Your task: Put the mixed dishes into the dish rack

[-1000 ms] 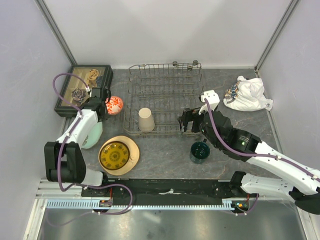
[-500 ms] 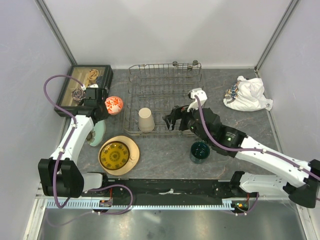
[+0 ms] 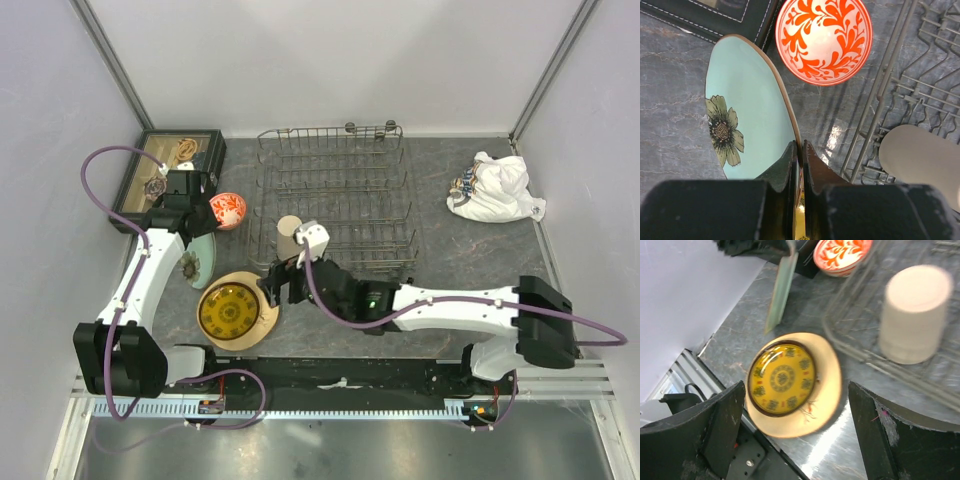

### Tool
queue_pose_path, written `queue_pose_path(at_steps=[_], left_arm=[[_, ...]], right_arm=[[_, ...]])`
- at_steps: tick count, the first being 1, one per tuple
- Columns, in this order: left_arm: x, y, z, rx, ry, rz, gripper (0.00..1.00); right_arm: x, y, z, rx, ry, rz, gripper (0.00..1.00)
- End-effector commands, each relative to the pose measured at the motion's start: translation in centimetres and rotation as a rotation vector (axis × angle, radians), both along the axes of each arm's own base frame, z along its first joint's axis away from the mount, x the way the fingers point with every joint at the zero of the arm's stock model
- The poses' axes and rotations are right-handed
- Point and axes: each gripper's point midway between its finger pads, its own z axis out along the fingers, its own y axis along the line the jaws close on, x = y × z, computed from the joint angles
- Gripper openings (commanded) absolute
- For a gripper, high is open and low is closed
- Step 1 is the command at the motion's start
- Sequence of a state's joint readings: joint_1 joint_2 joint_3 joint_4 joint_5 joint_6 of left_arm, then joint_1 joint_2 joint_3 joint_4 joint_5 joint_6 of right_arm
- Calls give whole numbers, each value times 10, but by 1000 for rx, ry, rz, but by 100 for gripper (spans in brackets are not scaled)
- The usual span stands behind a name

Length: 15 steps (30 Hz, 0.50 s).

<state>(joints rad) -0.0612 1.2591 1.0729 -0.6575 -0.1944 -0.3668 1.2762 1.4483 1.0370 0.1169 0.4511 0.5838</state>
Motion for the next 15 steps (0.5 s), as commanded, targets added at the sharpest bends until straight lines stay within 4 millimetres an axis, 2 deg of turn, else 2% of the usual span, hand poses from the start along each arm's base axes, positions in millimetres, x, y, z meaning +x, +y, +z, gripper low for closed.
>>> queue_pose_path(at_steps=[1,3,4,6,7,9,10,11,12,14,15], left_arm=[[21,-12,48,-62,-168,-21,2],[20,-14,48,-67,-169,-27,2],[20,-14,49,-68,-170,-28,1],[20,-14,50,-73,-173,-31,2],[19,-15,50,-75,-173,-35,2],[19,-16,51,-74,-177,-40,2],[18,-15,52,-72,-178,-44,1],[17,-16,52,-77,-178,-46,1],[16,-16,52,-78,-176,-48,2],[15,-18,54,-81,-183,-55,2],[14,-18,55,-82,-186,-57,2]], right_arm=[[0,39,19,159,-20,-55,91],[0,55,22,177,-27,-53,90],[0,65,10,155,-25,-46,90],[0,81,18,183,-36,-30,91],[1,89,6,158,-41,-22,90],[4,101,14,172,-58,-15,91],[5,108,2,140,-69,-3,91],[5,116,10,154,-82,10,92],[5,122,0,132,-86,21,92],[7,131,4,132,-107,41,93],[7,137,-7,113,-103,51,93]])
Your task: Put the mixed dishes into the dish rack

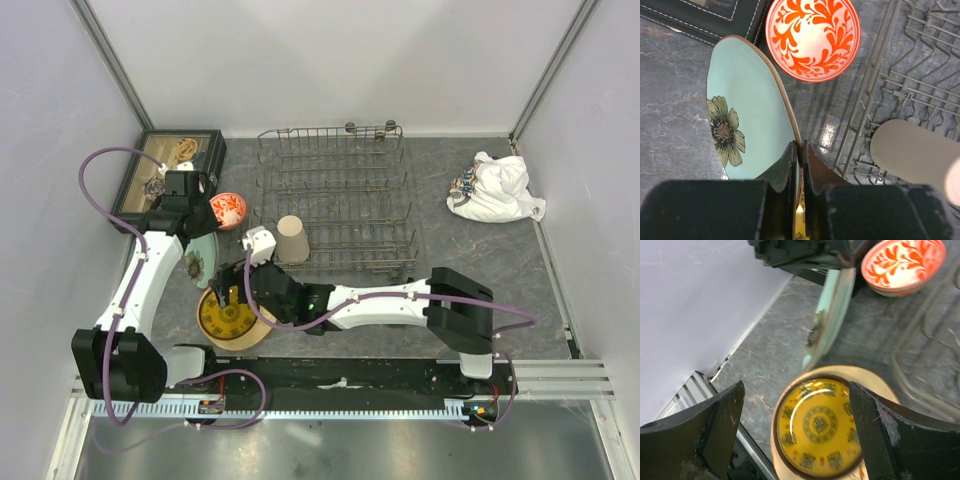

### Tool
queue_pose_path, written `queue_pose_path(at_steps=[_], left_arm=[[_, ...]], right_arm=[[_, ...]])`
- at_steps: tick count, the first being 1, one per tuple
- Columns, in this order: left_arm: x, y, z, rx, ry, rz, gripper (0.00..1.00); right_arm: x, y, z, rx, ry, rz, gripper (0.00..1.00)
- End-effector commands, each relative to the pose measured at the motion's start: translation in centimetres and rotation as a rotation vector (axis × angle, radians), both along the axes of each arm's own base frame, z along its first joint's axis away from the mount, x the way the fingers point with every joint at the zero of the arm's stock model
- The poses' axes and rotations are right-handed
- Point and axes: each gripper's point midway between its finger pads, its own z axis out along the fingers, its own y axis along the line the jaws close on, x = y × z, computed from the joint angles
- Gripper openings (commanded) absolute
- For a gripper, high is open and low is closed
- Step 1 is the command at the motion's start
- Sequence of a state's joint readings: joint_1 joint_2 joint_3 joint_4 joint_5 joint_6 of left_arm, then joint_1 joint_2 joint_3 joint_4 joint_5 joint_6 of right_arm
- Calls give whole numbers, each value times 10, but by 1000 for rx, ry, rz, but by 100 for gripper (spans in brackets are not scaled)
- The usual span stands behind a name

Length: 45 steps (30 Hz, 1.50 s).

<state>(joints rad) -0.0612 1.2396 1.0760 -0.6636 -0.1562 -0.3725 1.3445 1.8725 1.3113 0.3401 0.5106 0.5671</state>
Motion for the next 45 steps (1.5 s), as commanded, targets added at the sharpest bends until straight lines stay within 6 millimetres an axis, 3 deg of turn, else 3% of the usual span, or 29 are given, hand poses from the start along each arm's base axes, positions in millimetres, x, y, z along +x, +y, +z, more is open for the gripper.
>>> queue_pose_path(at_steps=[1,6,19,21,22,29,40,45], left_arm=[[14,-11,51,-52,-173,-36,2],[9,-14,54,-56,-170,-57,2],[2,-13,62,-49,-189,-65,2],[3,-13,62,-48,-188,-66,2],[3,-13,61,-48,-186,-66,2],[5,-13,62,-50,-189,-64,2],[7,-9,71,-50,-225,-23,2],[10,-10,76,-67,-237,-15,1]], right_arm=[[4,29,21,53,-59,52,93],[10,38,9,83,-61,80,93],[60,46,-6,101,-48,14,91],[63,50,-14,96,-39,18,91],[65,54,-8,111,-38,17,91],[69,71,-16,112,-18,23,88],[82,63,-43,95,61,-106,75],[88,59,-46,84,60,-157,70]])
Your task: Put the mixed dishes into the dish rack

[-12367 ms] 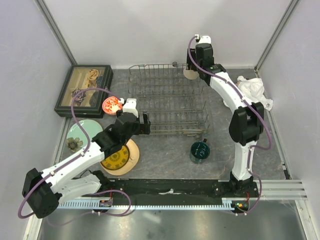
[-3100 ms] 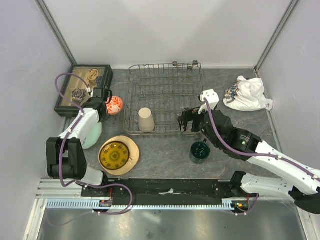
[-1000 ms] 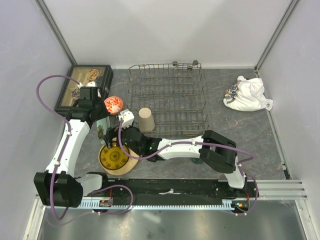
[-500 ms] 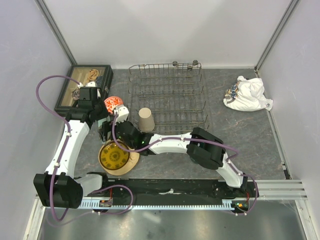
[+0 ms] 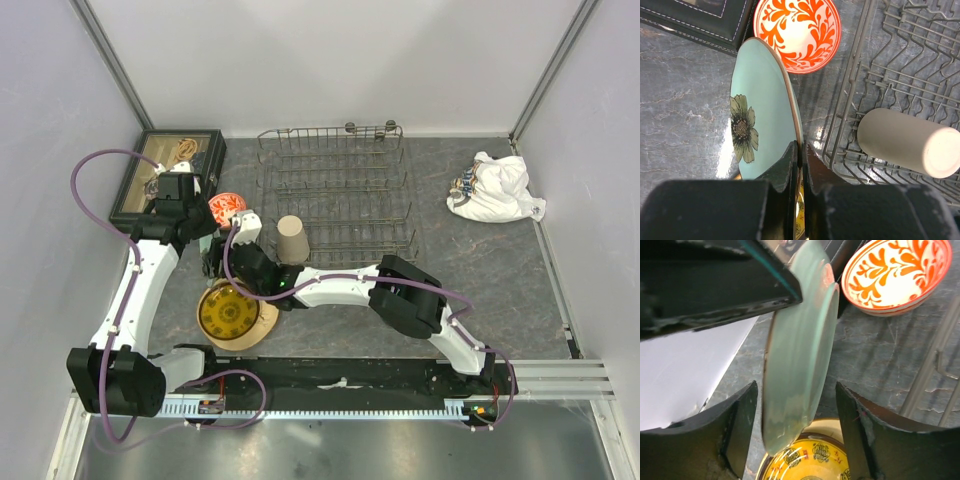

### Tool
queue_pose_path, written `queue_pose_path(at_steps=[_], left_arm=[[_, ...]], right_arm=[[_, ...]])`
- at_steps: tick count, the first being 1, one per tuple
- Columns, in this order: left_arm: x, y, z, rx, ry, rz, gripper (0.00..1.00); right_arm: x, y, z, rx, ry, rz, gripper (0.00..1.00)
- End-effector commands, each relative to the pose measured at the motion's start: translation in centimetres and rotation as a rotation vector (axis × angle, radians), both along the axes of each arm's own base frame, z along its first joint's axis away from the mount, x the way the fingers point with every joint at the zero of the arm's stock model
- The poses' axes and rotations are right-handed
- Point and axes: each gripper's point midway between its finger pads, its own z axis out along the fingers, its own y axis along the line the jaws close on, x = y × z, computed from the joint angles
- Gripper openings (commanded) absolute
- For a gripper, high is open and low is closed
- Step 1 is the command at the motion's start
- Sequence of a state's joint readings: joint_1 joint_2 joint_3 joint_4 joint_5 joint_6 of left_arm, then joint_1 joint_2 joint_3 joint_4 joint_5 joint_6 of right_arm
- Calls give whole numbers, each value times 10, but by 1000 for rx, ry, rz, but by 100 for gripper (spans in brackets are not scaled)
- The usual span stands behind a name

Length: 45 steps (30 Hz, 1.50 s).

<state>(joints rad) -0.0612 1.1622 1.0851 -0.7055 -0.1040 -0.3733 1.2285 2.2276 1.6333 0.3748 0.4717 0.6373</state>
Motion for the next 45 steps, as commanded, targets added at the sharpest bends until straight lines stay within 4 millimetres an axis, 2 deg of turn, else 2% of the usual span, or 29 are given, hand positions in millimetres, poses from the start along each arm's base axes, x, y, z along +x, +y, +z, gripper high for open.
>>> queue_pose_path(at_steps=[1,9,19,23,35,40,41,43,44,45], left_arm=[[22,-2,56,-33,-194,24,2],[25,-6,53,-67,-185,39,2],[27,-8,54,-78,-187,32,1],[27,-8,53,-75,-185,30,1],[27,-7,51,-71,-181,32,2],[28,-8,51,-71,-180,27,1],[27,-8,52,-73,-182,25,9],[26,-9,52,-75,-178,22,19],[26,-9,52,-75,-178,22,30],[25,-8,54,-72,-182,26,35]], right_arm=[[9,2,2,24,3,-74,70],[10,1,-9,0,-6,-102,67],[6,22,-8,-38,-48,-51,65],[1,25,-5,-80,-90,-56,61],[1,15,-11,-106,-96,-90,34],[3,10,-8,-102,-100,-103,12],[2,9,-8,-105,-102,-104,2],[3,7,-6,-96,-98,-109,0],[3,7,-5,-91,-96,-108,0],[3,6,-6,-90,-94,-110,0]])
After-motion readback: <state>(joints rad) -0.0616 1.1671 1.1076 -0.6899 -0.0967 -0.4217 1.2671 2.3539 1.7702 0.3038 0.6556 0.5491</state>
